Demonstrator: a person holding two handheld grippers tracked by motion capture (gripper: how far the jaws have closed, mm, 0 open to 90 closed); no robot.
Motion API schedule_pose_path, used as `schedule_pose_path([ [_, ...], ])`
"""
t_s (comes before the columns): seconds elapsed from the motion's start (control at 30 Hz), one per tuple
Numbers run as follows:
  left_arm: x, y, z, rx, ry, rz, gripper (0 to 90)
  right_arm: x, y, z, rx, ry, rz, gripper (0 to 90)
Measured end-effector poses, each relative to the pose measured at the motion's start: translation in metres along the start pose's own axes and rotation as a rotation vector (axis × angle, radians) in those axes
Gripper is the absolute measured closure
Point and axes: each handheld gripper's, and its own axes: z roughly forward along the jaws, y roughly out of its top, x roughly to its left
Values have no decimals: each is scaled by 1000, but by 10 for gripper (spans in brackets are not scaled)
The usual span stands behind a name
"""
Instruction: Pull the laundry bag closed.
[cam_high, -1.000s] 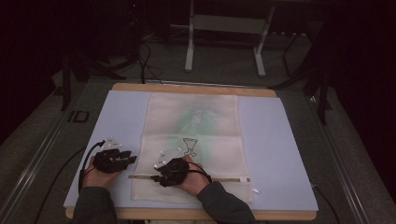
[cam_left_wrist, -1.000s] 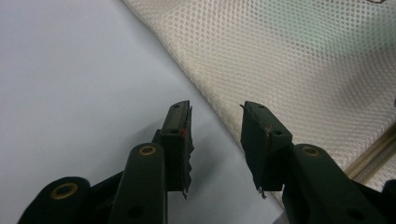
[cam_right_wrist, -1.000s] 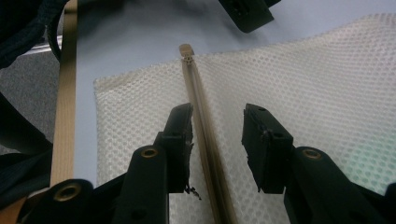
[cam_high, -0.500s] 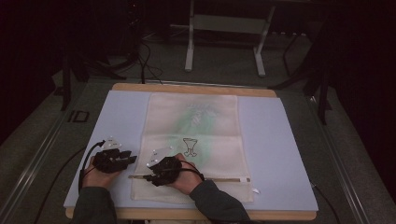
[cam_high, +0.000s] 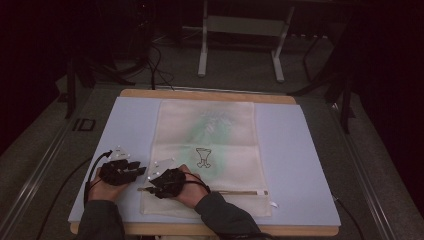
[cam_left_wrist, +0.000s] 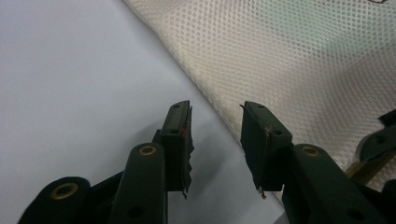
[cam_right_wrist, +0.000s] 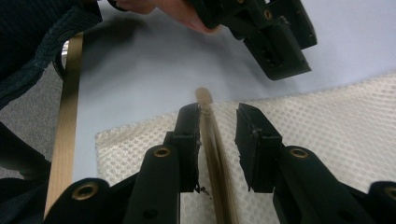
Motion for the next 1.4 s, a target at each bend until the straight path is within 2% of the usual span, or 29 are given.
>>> schedule_pose_path([
  [0.37, 2, -1, -3, -12, 7, -7, 624, -1, 4, 15, 12, 3, 5, 750],
  [0.6, 3, -1, -4, -16, 10, -12, 624, -1, 7, 21, -5, 4, 23, 748],
  [0.73, 4, -1, -5, -18, 12, -17, 624, 1, 10, 27, 9, 1, 7, 744],
  [0.93, 7, -4, -8, -24, 19, -31, 624, 2, 12, 32, 5, -3, 16, 747],
  [1.2, 8, -4, -10, -30, 24, -36, 624, 5, 16, 42, 37, -9, -8, 751],
  [1.4, 9, -4, -10, -34, 24, -39, 624, 5, 19, 48, 62, -13, -5, 808],
])
